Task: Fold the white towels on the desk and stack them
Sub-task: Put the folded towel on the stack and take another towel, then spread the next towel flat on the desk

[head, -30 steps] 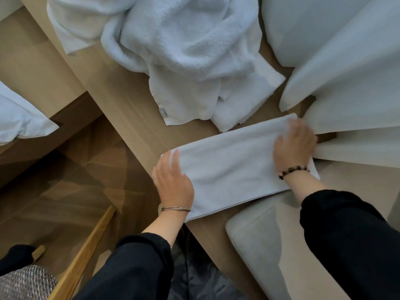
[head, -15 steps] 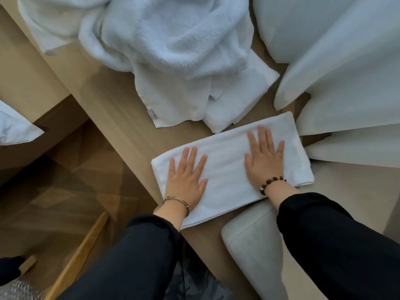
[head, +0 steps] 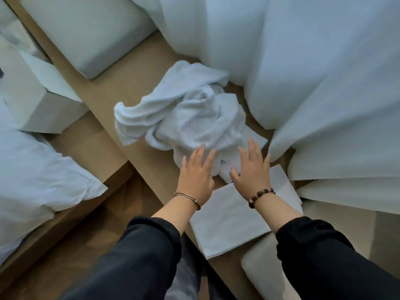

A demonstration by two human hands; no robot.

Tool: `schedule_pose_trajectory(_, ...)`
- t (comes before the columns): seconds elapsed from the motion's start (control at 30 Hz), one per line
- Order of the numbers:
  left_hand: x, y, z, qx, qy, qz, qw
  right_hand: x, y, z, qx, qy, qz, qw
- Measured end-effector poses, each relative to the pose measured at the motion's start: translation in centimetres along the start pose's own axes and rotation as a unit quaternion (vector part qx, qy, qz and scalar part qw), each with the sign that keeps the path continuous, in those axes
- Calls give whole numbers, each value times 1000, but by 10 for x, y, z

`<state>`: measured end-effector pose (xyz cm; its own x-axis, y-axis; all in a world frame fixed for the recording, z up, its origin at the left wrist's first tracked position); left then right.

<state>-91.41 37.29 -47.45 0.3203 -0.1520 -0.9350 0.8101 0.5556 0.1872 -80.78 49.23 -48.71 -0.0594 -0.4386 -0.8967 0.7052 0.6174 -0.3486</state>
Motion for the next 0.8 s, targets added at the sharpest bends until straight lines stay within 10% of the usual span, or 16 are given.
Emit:
schedule_pose_trajectory(0.33, -61, -115, -136, -83, 41, -46, 995, -21, -79, -93, 37, 46, -72, 996)
schedule_pose_trajectory(0.5, -65, -183, -186, -98, -58, -60, 992, 6, -127, -153, 6, -41, 40, 998)
schedule_pose_trajectory(0.8, -108, -192, -180, 7, 70, 316, 946, 20, -126, -164, 95, -111, -12, 989)
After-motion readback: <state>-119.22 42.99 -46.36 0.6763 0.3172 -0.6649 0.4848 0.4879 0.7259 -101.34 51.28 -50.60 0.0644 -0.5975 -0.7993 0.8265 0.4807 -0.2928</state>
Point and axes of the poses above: each hand's wrist, its own z-axis away from the middle knuckle, its own x-axis out of the palm, y = z × x, the point moved 1 cm from there along -z, towards the middle knuckle, and after that the axes turned 4 degrees about -z, right-handed, at the moved point
